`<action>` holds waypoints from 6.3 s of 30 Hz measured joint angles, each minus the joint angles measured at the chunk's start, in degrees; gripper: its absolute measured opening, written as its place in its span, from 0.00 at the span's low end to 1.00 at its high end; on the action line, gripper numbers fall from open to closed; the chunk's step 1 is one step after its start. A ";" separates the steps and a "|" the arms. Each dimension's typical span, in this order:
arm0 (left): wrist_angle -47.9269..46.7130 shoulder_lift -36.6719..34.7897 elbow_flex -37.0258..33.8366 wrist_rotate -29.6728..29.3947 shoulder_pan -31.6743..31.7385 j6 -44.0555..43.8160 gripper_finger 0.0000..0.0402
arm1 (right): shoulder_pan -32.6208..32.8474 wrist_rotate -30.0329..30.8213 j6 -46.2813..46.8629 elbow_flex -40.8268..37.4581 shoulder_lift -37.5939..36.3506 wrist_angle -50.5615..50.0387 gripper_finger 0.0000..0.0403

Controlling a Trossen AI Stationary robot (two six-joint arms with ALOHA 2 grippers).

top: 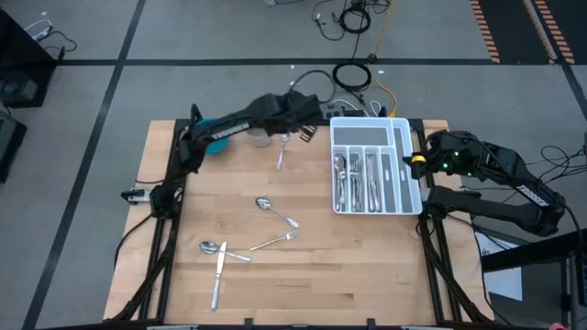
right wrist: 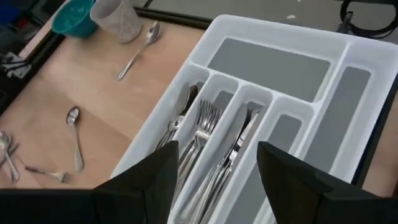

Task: Sort silverware
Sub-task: Put the fork in the silverware tray

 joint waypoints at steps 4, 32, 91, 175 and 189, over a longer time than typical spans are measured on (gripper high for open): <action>-3.30 1.84 -0.09 9.33 2.82 -1.33 0.16 | 0.00 0.83 1.11 0.00 -0.02 0.52 0.52; -12.82 -33.90 -0.24 -8.67 -31.99 -10.59 0.16 | 25.03 -22.09 -22.76 8.53 57.03 44.92 0.52; -12.84 -53.65 -0.28 -11.21 -35.46 4.98 0.16 | 34.89 -11.50 -44.31 44.96 101.53 36.77 0.02; -12.84 -53.56 -0.28 -22.38 -35.31 6.57 0.16 | 8.98 -6.35 -142.29 0.03 55.95 15.88 0.00; -12.84 -53.56 -0.28 -22.43 -35.29 6.55 0.16 | 7.89 -8.47 -133.88 -1.44 56.13 20.83 0.22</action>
